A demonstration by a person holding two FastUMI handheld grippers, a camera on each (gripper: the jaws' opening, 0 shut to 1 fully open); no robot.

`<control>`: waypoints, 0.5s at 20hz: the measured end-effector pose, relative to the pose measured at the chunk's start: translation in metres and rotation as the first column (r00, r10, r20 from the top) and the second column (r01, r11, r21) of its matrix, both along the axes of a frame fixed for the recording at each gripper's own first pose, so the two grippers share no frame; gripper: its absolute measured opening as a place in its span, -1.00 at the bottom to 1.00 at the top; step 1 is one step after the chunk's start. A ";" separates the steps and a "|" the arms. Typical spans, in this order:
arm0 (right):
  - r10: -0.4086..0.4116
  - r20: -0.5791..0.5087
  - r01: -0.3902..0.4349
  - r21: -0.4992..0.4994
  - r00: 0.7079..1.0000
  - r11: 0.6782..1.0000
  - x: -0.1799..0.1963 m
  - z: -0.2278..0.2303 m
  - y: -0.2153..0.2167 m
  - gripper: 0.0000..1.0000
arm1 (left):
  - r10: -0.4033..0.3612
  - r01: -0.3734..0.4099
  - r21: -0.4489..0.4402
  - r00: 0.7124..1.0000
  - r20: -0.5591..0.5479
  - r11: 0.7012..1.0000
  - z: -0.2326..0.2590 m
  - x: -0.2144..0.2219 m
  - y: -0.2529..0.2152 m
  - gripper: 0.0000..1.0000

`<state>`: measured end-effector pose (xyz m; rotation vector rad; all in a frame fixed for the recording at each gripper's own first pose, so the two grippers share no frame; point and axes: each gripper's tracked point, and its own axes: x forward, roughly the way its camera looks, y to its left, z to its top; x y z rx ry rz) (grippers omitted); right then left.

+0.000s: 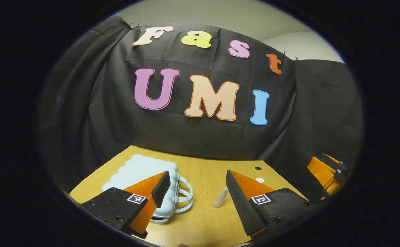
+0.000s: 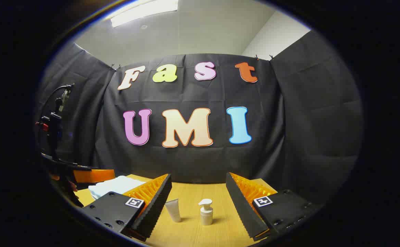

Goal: First open the suitcase, pack the skin care products into it, and then close the suitcase.

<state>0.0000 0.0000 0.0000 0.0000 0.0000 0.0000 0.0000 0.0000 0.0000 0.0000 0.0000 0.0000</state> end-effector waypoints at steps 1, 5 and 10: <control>0.001 -0.001 -0.001 -0.001 1.000 1.000 0.001 0.000 -0.002 1.00 | 0.001 -0.001 -0.004 1.000 -0.008 1.000 -0.002 0.002 0.000 0.90; 0.002 -0.010 -0.002 -0.007 1.000 1.000 0.004 -0.003 -0.006 0.99 | 0.005 -0.005 -0.001 1.000 -0.030 1.000 -0.001 0.012 0.002 0.91; 0.003 -0.037 -0.003 -0.010 0.999 1.000 0.011 -0.011 -0.011 1.00 | -0.059 0.060 0.007 0.994 -0.096 0.998 -0.009 0.041 -0.009 0.90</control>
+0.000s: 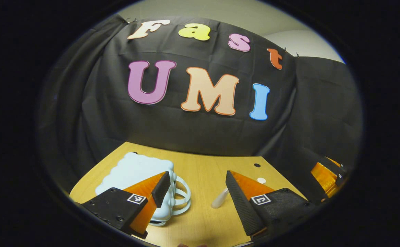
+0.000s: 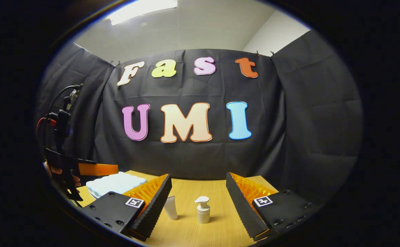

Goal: First open the suitcase, pack the skin care products into it, and then close the suitcase.

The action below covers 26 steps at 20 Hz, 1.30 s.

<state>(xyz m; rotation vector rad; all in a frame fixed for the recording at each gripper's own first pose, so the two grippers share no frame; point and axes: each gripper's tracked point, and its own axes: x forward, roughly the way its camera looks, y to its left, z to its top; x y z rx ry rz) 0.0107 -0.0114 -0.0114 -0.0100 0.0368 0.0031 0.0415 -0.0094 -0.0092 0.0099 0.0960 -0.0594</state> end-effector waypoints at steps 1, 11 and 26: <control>-0.003 0.000 0.003 0.000 1.000 1.000 0.001 0.000 -0.002 0.99 | -0.019 0.019 -0.001 0.999 -0.044 1.000 -0.008 0.009 -0.004 0.89; 0.016 -0.072 -0.014 0.031 0.997 0.999 -0.005 -0.033 -0.007 0.98 | -0.076 0.021 -0.111 0.852 -0.517 0.994 -0.105 0.099 -0.003 0.92; -0.008 -0.107 0.018 0.097 0.994 0.995 -0.027 -0.047 -0.025 0.96 | 0.159 -0.195 0.056 0.564 -0.810 0.979 -0.204 0.154 0.039 0.84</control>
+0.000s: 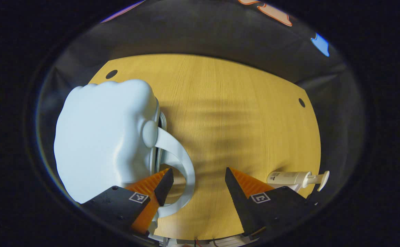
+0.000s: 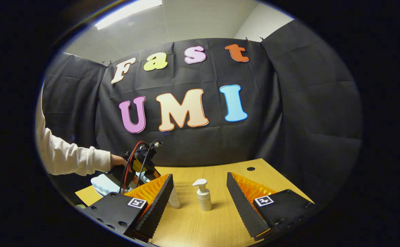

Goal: First open the suitcase, pack the skin care products into it, and then close the suitcase.

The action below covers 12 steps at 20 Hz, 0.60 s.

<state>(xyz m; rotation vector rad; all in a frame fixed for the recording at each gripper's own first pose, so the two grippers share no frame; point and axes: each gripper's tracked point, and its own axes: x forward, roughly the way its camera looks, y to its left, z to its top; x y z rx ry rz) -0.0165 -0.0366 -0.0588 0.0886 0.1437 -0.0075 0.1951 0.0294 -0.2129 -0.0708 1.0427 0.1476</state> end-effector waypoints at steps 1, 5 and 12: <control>-0.004 -0.003 0.004 -0.001 1.000 1.000 0.000 0.000 -0.002 0.96 | 0.017 -0.017 0.014 1.000 -0.021 1.000 -0.006 0.001 0.004 0.78; -0.014 -0.024 0.014 0.001 1.000 1.000 -0.002 -0.009 -0.011 0.96 | 0.062 -0.058 0.063 0.996 -0.068 0.996 -0.018 0.004 0.018 0.14; -0.019 -0.057 0.019 0.010 0.998 1.000 -0.001 -0.019 -0.016 0.97 | 0.077 -0.077 0.007 0.992 -0.104 0.997 -0.028 0.005 0.016 -0.89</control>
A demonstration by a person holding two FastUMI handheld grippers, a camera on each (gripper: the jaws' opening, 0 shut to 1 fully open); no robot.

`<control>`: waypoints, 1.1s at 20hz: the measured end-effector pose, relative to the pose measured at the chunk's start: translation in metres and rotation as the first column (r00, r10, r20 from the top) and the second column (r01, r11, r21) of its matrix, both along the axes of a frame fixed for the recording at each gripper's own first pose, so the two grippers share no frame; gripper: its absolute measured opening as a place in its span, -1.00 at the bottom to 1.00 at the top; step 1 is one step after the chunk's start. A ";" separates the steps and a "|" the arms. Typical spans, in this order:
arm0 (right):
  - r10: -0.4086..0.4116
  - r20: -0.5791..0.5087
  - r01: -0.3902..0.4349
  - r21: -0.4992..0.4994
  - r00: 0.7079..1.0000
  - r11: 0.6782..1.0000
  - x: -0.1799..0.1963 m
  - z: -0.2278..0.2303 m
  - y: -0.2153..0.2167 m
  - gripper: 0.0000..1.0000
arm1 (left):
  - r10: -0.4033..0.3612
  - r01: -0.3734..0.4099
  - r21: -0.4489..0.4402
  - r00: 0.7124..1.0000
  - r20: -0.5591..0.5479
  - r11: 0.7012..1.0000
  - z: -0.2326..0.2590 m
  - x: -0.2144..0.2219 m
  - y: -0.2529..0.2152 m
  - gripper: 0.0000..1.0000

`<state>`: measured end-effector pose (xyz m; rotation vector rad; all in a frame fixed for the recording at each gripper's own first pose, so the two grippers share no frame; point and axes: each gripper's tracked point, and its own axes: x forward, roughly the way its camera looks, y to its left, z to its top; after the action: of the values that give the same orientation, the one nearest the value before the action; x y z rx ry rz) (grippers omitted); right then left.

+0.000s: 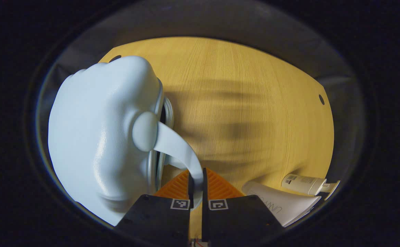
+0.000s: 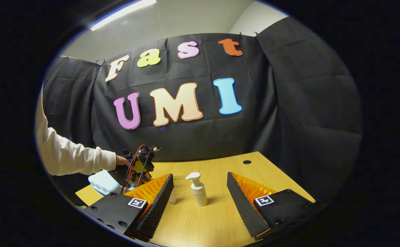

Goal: First open the suitcase, pack the skin care products into it, and then close the suitcase.

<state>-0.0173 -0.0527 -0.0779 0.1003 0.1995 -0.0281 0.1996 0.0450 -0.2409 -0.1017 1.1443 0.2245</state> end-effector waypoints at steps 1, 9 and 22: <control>0.002 -0.002 -0.003 -0.003 1.000 1.000 0.000 0.001 0.000 0.97 | 0.007 -0.007 -0.019 1.000 0.007 1.000 0.002 0.000 -0.002 -0.92; 0.044 0.000 -0.044 -0.013 0.999 0.999 0.012 0.000 0.016 0.96 | 0.000 0.019 -0.162 0.993 0.115 0.987 0.056 -0.005 -0.022 -1.00; 0.088 0.032 -0.087 -0.054 0.996 0.995 0.019 0.013 0.052 0.97 | 0.085 0.031 -0.279 0.915 0.395 0.960 0.176 -0.021 0.025 -1.00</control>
<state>0.0019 -0.0007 -0.0652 0.0398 0.1682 0.0557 0.1783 0.0703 -0.0644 -0.3987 0.7536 0.0585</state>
